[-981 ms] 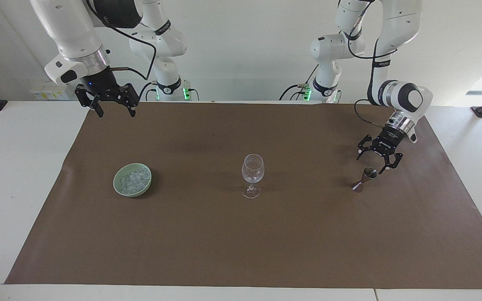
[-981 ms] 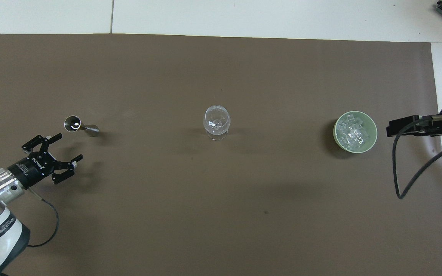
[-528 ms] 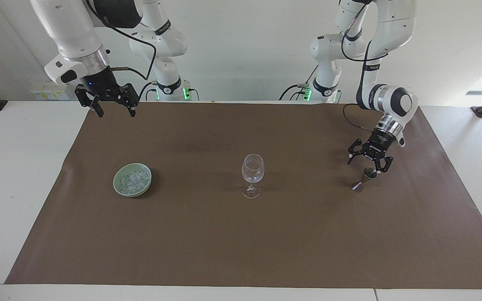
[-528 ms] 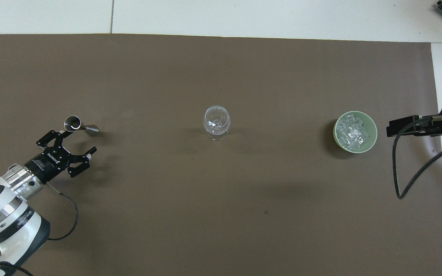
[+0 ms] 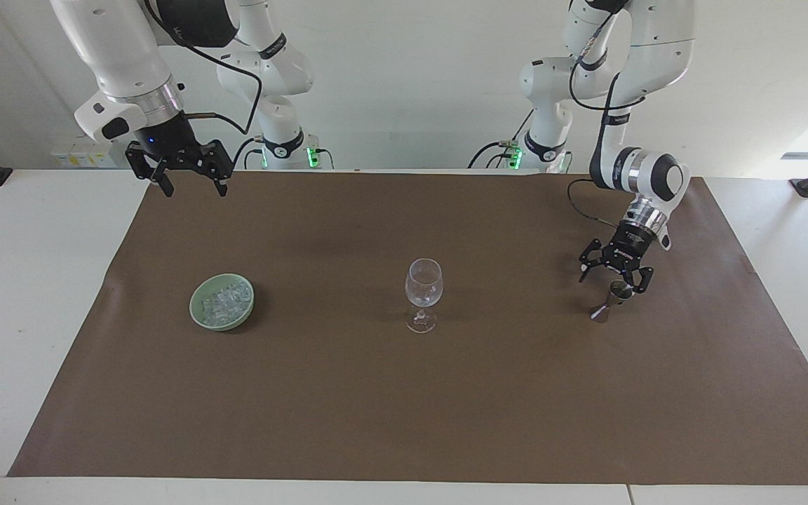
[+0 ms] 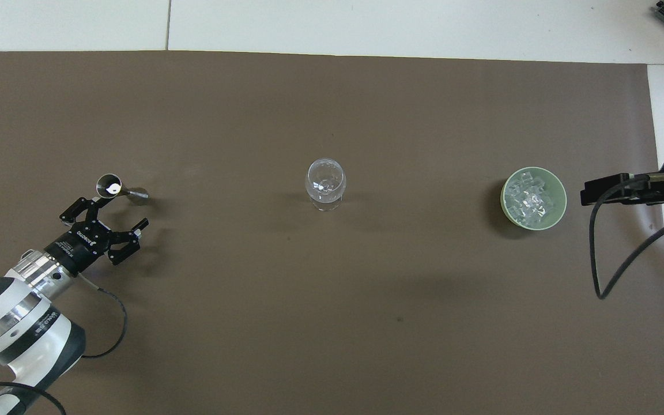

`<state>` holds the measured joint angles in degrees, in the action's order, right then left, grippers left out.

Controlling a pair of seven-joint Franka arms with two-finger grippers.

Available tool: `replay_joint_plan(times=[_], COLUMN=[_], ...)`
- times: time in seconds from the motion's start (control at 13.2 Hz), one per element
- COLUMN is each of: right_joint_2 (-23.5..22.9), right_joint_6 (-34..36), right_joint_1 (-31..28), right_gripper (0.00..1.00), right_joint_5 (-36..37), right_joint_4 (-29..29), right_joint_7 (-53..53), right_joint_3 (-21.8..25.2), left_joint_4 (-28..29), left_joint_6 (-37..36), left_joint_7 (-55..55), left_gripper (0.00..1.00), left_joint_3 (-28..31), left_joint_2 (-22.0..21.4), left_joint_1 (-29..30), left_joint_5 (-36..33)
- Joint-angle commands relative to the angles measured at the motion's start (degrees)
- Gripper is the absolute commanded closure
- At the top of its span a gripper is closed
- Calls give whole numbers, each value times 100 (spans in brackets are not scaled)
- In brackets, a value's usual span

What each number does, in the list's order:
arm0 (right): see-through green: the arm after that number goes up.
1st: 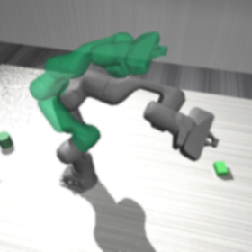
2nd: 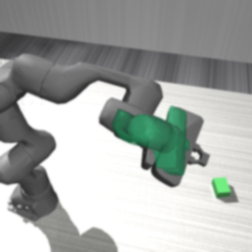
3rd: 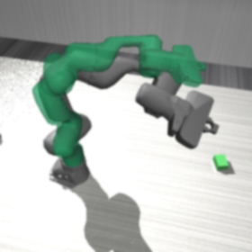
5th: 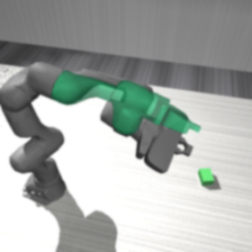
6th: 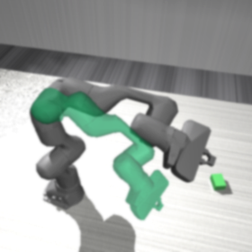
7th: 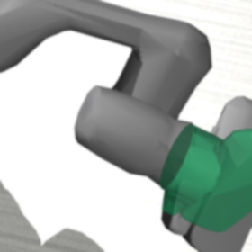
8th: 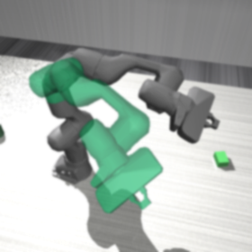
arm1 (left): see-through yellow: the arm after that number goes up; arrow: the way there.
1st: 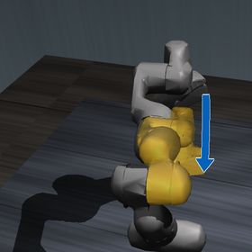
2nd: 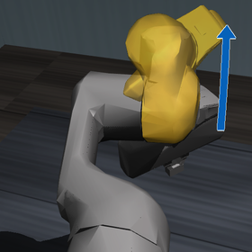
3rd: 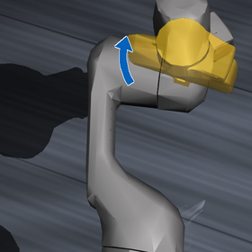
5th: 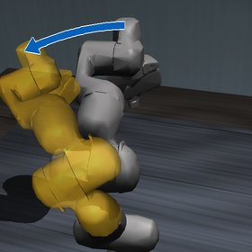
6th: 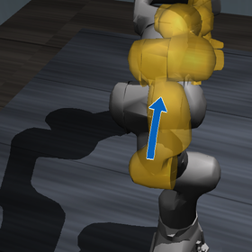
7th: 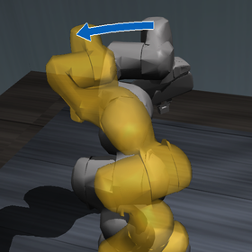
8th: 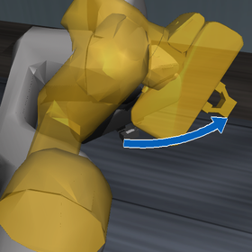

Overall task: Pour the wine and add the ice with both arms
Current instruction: 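Close the left gripper on the silver cup's handle, then lift the silver cup with the left gripper toward the wine glass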

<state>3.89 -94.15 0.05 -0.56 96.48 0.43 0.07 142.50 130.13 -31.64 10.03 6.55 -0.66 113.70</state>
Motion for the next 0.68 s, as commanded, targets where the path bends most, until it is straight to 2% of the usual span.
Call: replay_joint_plan(times=[0.0,0.6], right_joint_2=[32,32], right_joint_6=[19,19], right_joint_1=[-14,-14], right_gripper=[0,0], right_joint_5=[30,30], right_joint_4=[38,38], right_joint_7=[45,45], right_joint_3=[-16,-16], left_joint_4=[-12,-109], left_joint_6=[-93,-164], left_joint_7=[282,352], left_gripper=[0,1], left_joint_3=[34,8], left_joint_2=[75,171], left_joint_1=[-57,-66], left_joint_5=[363,574])
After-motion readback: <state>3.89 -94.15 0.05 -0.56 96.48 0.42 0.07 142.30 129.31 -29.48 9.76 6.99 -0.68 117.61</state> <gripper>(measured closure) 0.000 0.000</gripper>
